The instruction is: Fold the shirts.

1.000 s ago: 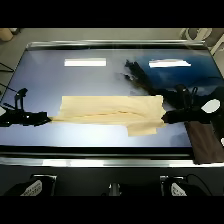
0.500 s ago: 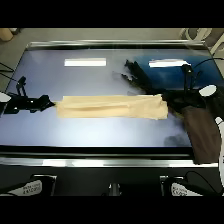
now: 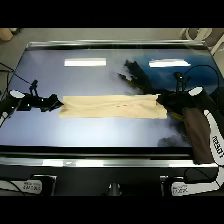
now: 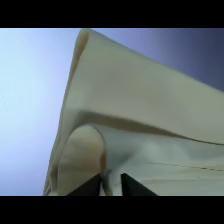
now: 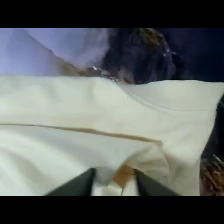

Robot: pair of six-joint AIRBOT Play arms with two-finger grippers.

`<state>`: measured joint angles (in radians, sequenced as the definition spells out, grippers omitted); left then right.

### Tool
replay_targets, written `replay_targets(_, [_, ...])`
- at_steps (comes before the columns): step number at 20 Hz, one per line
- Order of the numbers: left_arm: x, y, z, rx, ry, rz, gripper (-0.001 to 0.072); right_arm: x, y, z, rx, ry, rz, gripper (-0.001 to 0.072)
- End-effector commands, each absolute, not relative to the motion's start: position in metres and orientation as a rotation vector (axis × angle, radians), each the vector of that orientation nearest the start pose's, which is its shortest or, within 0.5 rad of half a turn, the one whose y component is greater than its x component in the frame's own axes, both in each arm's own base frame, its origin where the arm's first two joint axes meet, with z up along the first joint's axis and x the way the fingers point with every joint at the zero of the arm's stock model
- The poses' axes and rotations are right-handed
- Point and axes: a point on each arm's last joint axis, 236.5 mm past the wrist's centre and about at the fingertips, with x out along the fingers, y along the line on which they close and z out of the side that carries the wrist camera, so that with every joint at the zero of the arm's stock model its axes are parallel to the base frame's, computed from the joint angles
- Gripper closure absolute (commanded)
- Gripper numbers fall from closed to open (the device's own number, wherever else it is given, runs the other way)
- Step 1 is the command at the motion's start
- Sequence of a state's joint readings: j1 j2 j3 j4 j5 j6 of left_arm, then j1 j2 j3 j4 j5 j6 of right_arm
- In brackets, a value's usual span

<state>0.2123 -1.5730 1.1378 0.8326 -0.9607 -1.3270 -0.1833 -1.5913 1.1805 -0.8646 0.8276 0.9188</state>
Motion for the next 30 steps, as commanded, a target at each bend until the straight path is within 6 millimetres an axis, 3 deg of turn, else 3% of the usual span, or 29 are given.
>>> replay_targets(1, [0.455, -0.04, -0.053, -0.699, 1.182, -0.197, 0.0048, 0.477, 0.028, -0.055, 0.222, 1.029, 0.384, 0.0001])
replay_targets(4, [0.468, -0.033, -0.01, -0.67, 1.098, -0.222, 0.0049, 0.455, 0.008, -0.056, 0.153, 1.115, 0.413, -0.0007])
replay_targets(8, [0.469, -0.032, 0.057, -0.609, 0.96, -0.253, 0.0051, 0.44, -0.034, -0.061, 0.291, 1.162, 0.334, -0.0007])
replay_targets(10, [0.464, -0.036, 0.083, -0.573, 0.909, -0.276, 0.0051, 0.436, -0.042, -0.066, 0.365, 1.176, 0.319, -0.0007])
replay_targets(13, [0.456, -0.046, 0.112, -0.54, 0.856, -0.305, 0.0052, 0.433, -0.026, -0.077, 0.476, 1.206, 0.366, -0.0007])
replay_targets(16, [0.45, -0.061, 0.129, -0.514, 0.83, -0.339, 0.0053, 0.44, -0.003, -0.083, 0.645, 1.196, 0.425, -0.0007])
replay_targets(21, [0.446, -0.08, 0.132, -0.494, 0.834, -0.378, 0.0058, 0.439, 0.014, -0.091, 0.678, 1.22, 0.464, -0.0006])
replay_targets(25, [0.445, -0.089, 0.132, -0.487, 0.838, -0.395, 0.0057, 0.441, 0.041, -0.093, 0.618, 1.223, 0.519, 0.0017])
replay_targets(26, [0.444, -0.091, 0.132, -0.485, 0.84, -0.401, 0.0058, 0.443, 0.047, -0.091, 0.606, 1.213, 0.538, 0.0108])
replay_targets(27, [0.444, -0.095, 0.131, -0.482, 0.843, -0.408, 0.0062, 0.445, 0.051, -0.087, 0.598, 1.189, 0.566, 0.0272])
replay_targets(28, [0.443, -0.099, 0.129, -0.479, 0.85, -0.416, 0.0097, 0.447, 0.052, -0.084, 0.598, 1.174, 0.575, 0.0538])
replay_targets(29, [0.443, -0.107, 0.126, -0.475, 0.862, -0.43, 0.0195, 0.449, 0.053, -0.08, 0.606, 1.163, 0.578, 0.0679])
replay_targets(30, [0.443, -0.116, 0.121, -0.47, 0.875, -0.445, 0.0315, 0.45, 0.054, -0.074, 0.593, 1.146, 0.586, 0.0694])
